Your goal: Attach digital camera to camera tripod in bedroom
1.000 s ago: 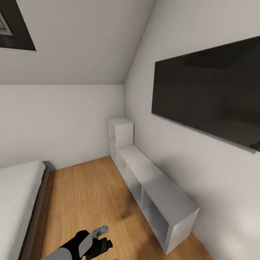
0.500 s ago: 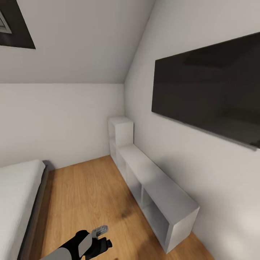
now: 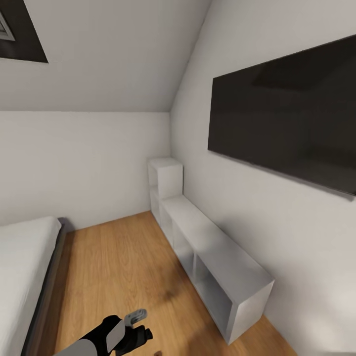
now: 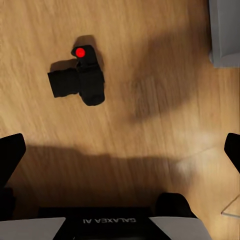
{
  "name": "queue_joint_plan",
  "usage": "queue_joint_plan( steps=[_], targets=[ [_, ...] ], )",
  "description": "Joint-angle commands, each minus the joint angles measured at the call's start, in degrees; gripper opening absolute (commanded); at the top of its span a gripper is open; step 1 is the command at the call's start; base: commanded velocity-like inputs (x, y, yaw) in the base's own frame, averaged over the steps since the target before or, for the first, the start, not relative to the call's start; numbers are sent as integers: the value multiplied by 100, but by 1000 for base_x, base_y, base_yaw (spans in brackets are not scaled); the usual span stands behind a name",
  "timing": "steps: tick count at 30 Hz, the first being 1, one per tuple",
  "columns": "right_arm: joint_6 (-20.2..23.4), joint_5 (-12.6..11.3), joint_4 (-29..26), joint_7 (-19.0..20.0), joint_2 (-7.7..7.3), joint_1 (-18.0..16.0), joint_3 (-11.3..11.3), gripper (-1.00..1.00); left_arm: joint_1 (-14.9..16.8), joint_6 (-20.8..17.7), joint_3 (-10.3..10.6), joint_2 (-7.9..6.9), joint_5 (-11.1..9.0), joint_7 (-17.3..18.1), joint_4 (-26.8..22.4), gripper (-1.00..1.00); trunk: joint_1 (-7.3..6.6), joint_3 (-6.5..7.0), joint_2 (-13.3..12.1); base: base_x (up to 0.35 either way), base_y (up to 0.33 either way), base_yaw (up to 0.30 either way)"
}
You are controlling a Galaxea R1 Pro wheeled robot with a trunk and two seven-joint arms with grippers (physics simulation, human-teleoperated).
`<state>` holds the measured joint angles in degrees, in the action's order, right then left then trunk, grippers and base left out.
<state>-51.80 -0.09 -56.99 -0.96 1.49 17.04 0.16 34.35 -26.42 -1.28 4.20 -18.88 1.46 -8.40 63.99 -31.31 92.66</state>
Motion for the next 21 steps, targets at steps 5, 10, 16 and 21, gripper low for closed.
queue_joint_plan(
  steps=[5,10,16,21],
  targets=[
    [-6,0,-5,-12,1,1,-5,100,1,-29,-13,-5,-10,4,9,100,110,-95,205,0,0,0],
    [-6,0,-5,-12,1,1,-6,100,1,-29,-13,-3,-10,4,11,100,220,-185,405,0,0,0],
    [-6,0,-5,-11,1,1,-7,100,1,178,-13,0,-10,4,13,100,352,-292,646,0,0,0],
    [-6,0,-5,-13,1,1,-7,100,1,294,-13,1,-10,2,21,100,462,-382,846,0,0,0]
  ],
)
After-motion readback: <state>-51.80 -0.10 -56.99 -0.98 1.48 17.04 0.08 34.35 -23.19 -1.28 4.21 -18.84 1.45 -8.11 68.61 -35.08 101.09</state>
